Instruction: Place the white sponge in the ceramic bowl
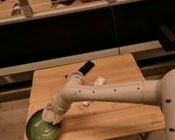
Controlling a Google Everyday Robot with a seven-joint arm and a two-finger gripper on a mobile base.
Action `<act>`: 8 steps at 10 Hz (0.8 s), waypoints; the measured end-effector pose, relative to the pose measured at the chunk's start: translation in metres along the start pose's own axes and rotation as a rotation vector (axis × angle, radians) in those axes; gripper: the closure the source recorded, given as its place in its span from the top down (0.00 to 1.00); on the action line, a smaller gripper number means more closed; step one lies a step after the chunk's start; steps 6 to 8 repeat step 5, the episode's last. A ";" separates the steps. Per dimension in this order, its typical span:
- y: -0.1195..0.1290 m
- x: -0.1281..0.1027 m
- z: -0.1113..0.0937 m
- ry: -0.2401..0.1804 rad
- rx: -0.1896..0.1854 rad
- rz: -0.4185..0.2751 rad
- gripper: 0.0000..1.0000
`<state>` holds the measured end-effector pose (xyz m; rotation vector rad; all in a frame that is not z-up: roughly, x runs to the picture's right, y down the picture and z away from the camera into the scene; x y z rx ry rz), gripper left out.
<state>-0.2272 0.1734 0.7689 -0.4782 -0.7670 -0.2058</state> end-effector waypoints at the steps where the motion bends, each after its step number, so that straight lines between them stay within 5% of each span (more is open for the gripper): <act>1: 0.002 0.002 0.000 0.008 -0.011 0.005 0.73; 5: -0.002 -0.013 0.023 0.045 -0.157 -0.001 0.80; 8: -0.002 -0.013 0.023 0.045 -0.157 -0.001 0.80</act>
